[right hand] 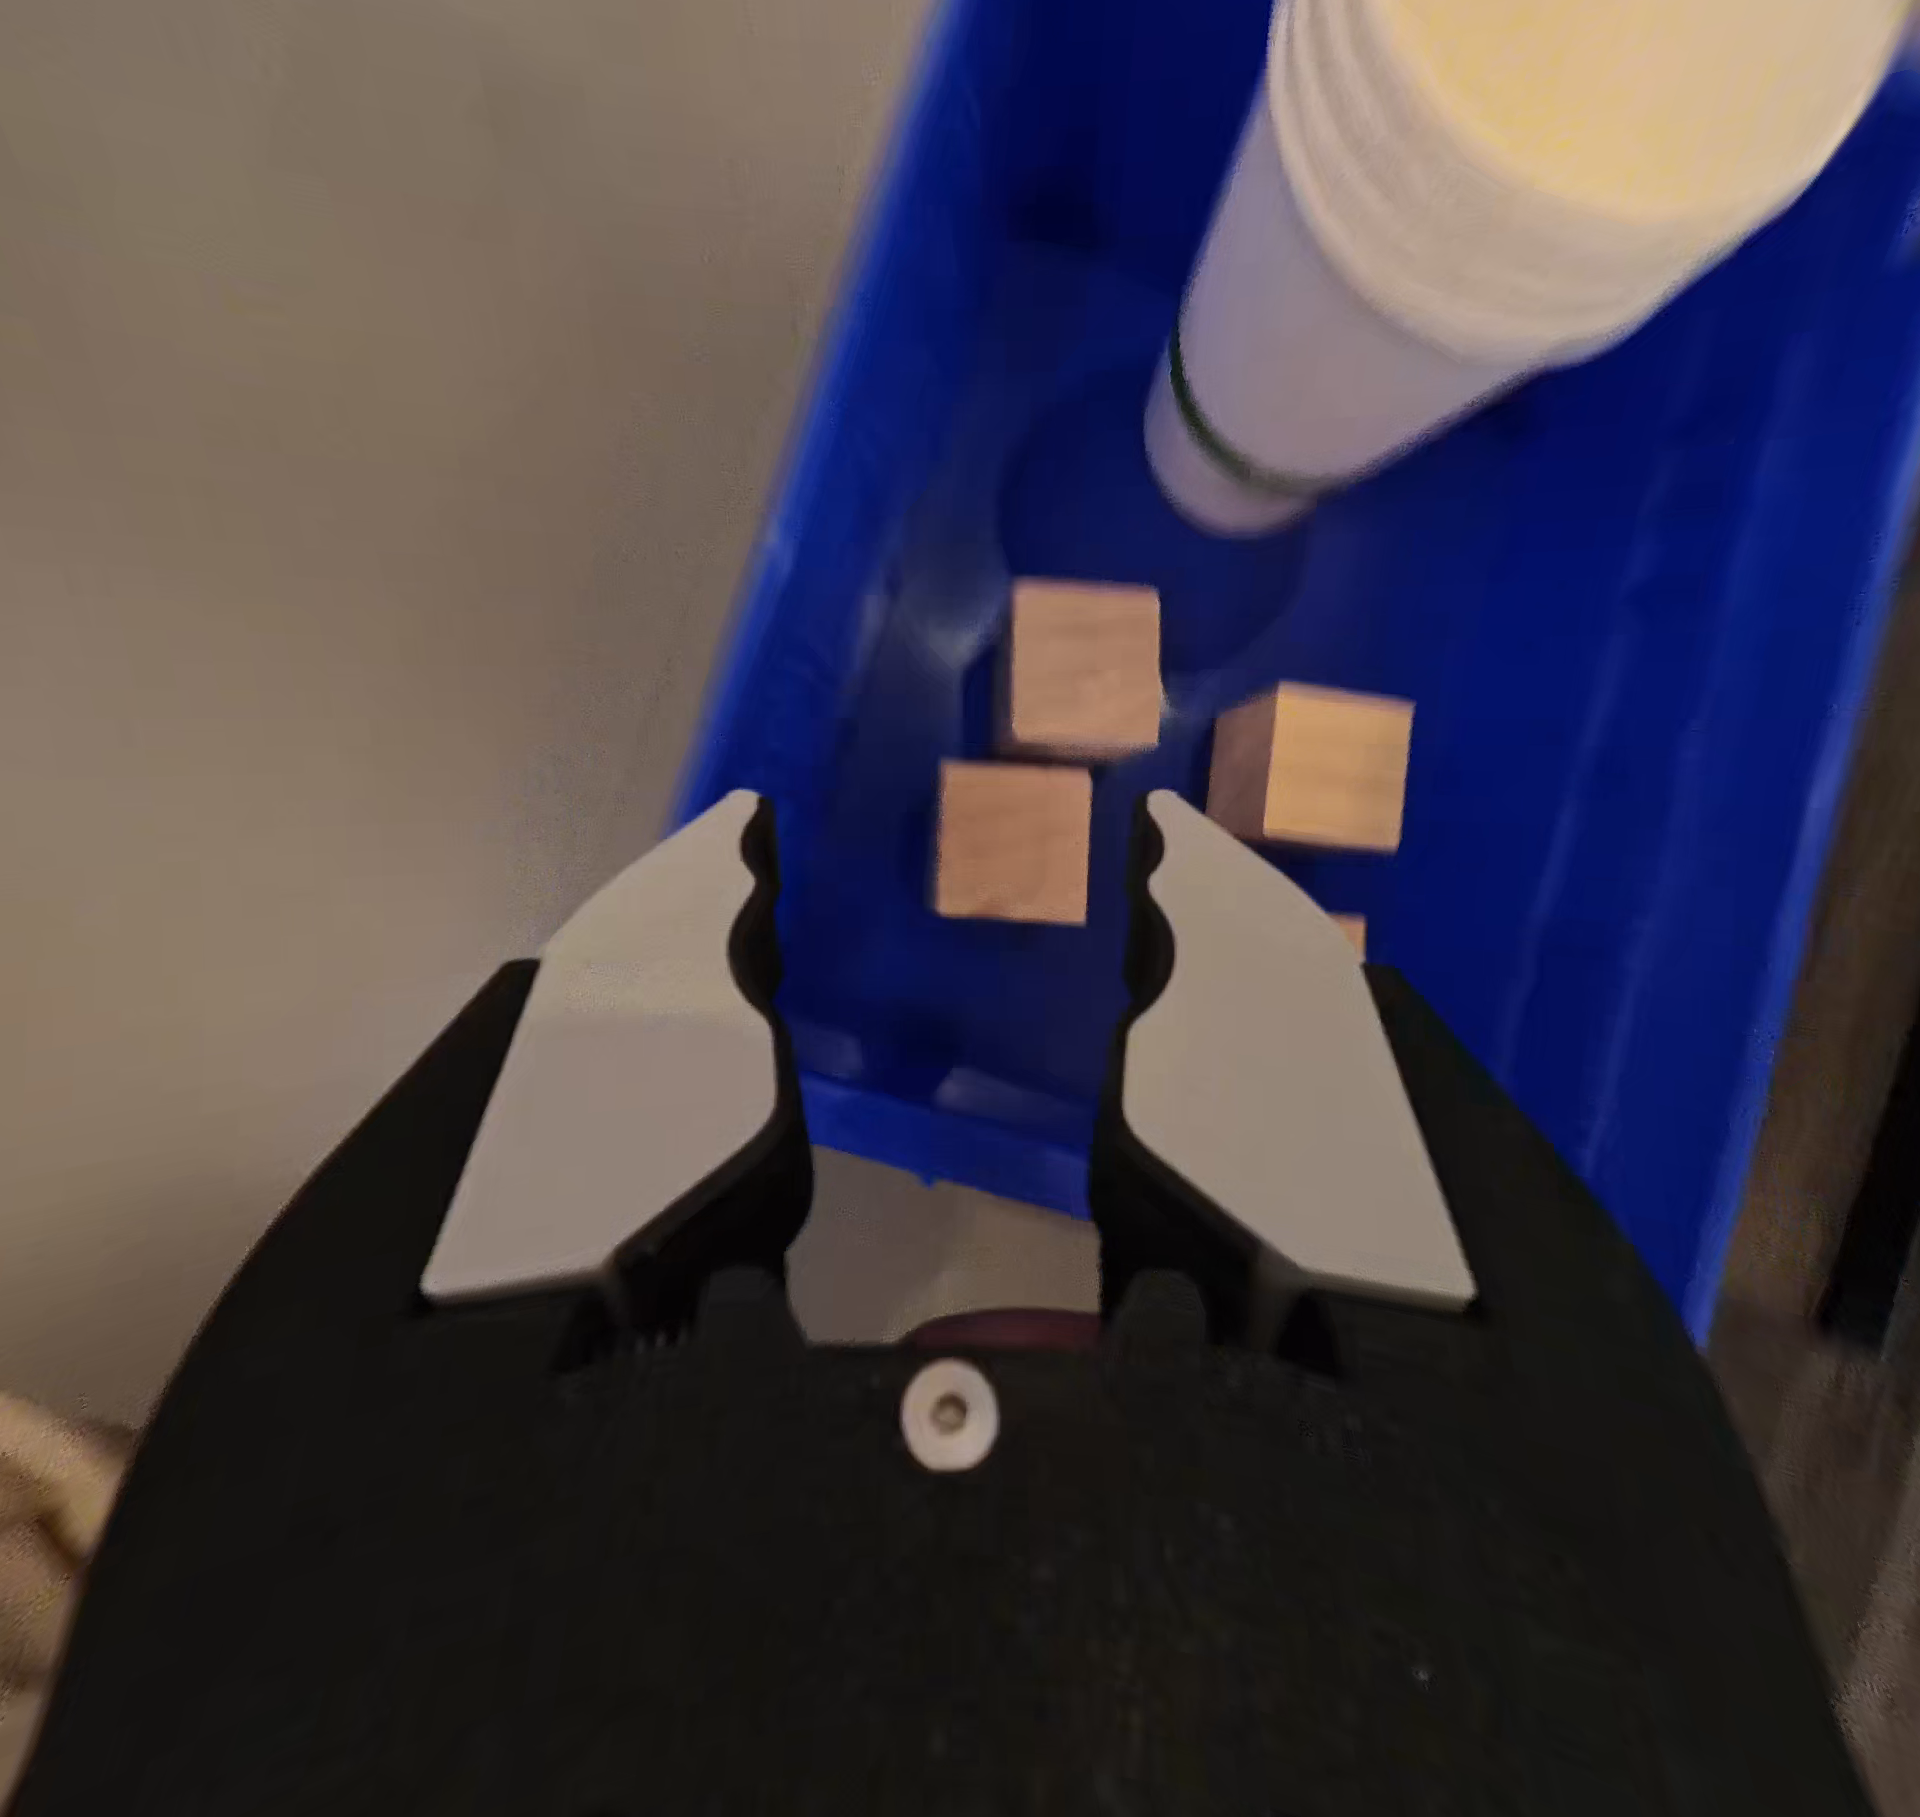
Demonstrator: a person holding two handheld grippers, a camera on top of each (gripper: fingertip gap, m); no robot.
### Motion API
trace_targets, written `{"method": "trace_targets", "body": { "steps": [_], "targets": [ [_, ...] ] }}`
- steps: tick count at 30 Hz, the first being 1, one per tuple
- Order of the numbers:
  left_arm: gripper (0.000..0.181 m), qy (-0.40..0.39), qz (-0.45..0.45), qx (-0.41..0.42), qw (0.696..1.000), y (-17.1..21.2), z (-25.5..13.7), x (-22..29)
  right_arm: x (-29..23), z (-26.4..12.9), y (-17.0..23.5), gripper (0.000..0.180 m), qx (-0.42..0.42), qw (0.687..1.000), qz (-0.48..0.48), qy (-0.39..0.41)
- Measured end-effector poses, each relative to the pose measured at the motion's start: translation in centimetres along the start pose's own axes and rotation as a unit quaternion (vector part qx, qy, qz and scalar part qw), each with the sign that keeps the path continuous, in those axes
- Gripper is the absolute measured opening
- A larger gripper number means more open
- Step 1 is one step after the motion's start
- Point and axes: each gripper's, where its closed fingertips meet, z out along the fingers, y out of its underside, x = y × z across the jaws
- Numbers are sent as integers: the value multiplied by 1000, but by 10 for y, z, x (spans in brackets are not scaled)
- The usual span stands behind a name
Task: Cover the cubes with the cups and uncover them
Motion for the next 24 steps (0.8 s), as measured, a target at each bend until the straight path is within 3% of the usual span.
{"method": "trace_targets", "body": {
  "steps": [2, 4, 6, 7, 10, 14, 16, 24],
  "targets": [
    [70, 0, -2, 50, 999, -17, -8, -1, -31, -33, -33, 66, 154, 987, -44, -2],
    [65, -16, -11, 123, 992, -40, -23, -5, -78, -65, -54, 66, 346, 937, -35, -31],
    [65, -67, -19, 145, 987, -48, -31, -20, -133, -77, -48, 54, 461, 882, 0, -96],
    [65, -96, -22, 141, 985, -47, -33, -28, -154, -70, -39, 52, 468, 877, 5, -109],
    [66, -155, -62, 107, 980, -31, -31, -49, -184, -36, -14, 55, 416, 907, -22, -64],
    [56, -204, -95, 139, 964, -23, -38, -74, -211, -25, -7, 52, 401, 908, -21, -120],
    [56, -207, -106, 141, 962, -22, -40, -82, -217, -17, -1, 53, 370, 919, -23, -134],
    [56, -206, -127, 130, 962, -15, -43, -98, -209, -16, 5, 49, 372, 922, -43, -101]
  ]
}}
